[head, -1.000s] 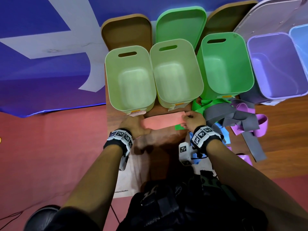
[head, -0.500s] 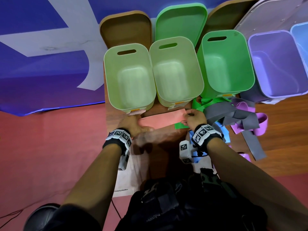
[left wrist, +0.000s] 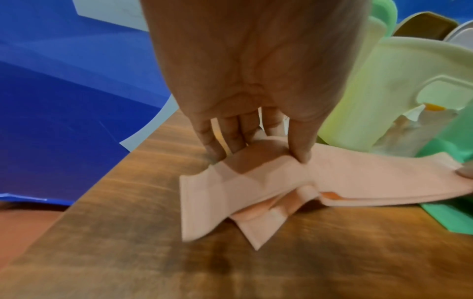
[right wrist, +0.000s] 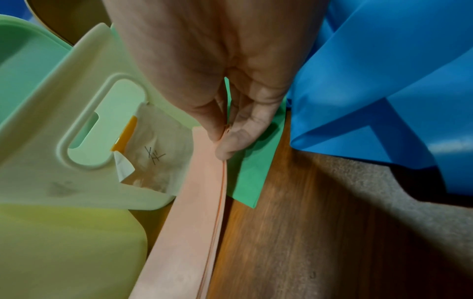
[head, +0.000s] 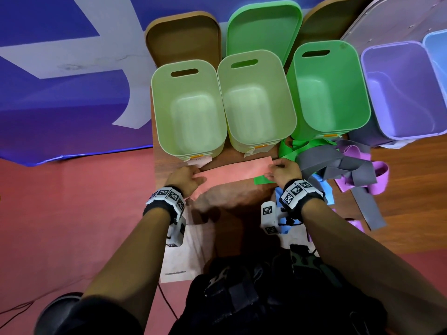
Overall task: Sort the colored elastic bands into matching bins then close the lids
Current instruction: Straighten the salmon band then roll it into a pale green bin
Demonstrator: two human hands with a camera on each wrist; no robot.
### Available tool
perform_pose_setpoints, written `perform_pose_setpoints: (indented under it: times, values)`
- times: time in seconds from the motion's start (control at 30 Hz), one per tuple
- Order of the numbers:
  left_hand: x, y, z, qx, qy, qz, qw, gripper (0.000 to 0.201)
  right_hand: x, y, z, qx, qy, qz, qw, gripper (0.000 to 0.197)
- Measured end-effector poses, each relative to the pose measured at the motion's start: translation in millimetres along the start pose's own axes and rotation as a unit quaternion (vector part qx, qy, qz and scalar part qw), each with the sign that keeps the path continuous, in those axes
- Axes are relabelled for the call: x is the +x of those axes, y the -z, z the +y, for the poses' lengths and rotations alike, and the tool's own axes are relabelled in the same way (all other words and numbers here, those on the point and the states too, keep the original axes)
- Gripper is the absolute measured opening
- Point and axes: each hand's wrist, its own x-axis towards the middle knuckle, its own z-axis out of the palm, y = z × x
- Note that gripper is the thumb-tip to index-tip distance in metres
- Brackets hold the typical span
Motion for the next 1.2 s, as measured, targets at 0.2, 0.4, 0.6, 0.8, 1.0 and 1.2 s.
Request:
perform_pose_setpoints:
  times: [0.2, 0.4, 0.6, 0.8, 1.0, 1.2]
  values:
    - [-4, 5, -7, -0.029, -0.004, 0.015, 0.999, 0.044, 3, -1, 5, 0.005, -0.005, 0.013, 1.0, 0.008]
    - [-5, 4, -6, -0.003, 0.011, 0.012, 1.0, 0.047, 2, -1, 4, 0.019, -0.001, 0.007, 1.0, 0.008]
    - [-4, 2, -6, -0.002, 0.003, 0.057, 0.998, 0.021, 4, -1, 5, 0.014, -0.002, 0.013, 1.0, 0.013]
    - [-1, 1, -12, 0.003, 0.005, 0.077, 0.997, 0.022, 3, 0, 6, 0.011, 0.005, 0.011, 1.0, 0.019]
    - [1, 3, -13, -0.018, -0.007, 0.111, 0.994, 0.026, 4, 1, 4, 0.0, 0.003, 0.007, 1.0, 0.023]
    - [2, -2, -22, -0.059, 0.005, 0.145, 0.988, 0.028, 6, 1, 11, -0.055, 0.016, 0.011, 0.998, 0.031]
